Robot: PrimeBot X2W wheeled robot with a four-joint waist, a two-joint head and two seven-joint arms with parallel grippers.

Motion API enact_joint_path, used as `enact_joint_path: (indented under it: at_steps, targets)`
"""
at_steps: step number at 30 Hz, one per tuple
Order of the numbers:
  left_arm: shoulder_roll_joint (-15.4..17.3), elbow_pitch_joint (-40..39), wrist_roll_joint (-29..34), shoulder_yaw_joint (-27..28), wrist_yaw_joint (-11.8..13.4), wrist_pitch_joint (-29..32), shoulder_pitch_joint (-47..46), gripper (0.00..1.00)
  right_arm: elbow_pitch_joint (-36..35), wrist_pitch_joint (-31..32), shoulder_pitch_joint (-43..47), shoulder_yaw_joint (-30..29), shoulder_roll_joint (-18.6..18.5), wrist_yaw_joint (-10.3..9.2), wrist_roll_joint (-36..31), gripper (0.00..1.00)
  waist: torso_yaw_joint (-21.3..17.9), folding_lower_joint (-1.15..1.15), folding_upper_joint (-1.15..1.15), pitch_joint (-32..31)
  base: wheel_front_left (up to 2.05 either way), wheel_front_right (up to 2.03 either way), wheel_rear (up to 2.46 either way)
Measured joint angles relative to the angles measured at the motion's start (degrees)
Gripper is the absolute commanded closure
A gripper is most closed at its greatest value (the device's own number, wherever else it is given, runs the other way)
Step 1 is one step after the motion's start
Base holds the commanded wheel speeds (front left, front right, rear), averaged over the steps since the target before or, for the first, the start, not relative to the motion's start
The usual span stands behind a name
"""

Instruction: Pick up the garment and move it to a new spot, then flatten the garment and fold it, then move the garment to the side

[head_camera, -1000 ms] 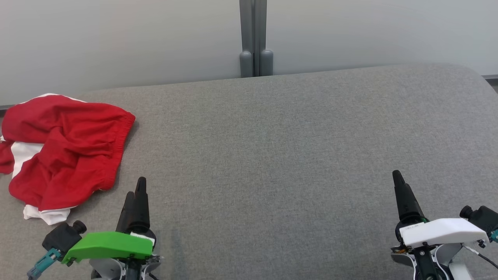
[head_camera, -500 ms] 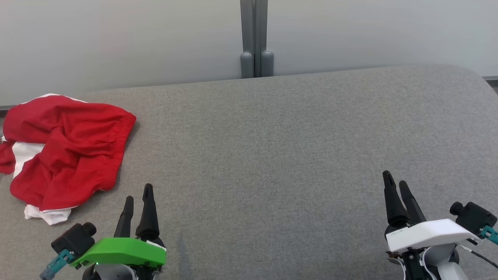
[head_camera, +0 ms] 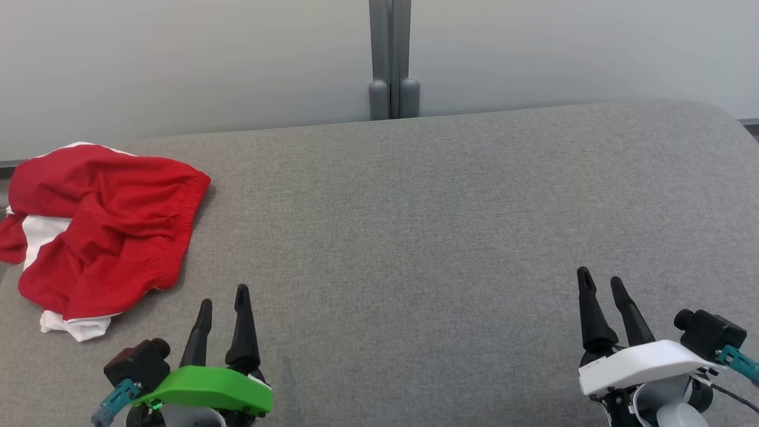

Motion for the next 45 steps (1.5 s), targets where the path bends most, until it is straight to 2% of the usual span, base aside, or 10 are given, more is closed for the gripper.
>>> enact_joint_path:
  at_steps: [24, 45]
  targets:
    - [0.1, 2.11, 12.9, -2.43, 1.78, -3.35, -0.01, 0.0, 0.73, -3.28, -0.45, 1.65, -0.11, 0.01, -14.83, 0.0, 0.84, 0.0, 0.0, -0.09, 0.0, 0.0, 0.0]
    - [0.2, 3.64, 20.43, -4.13, 3.31, -5.8, -0.01, 0.0, 1.71, -5.65, -0.45, 2.07, -0.22, 0.02, -24.72, 0.0, 1.22, 0.0, 0.0, -0.25, 0.0, 0.0, 0.0]
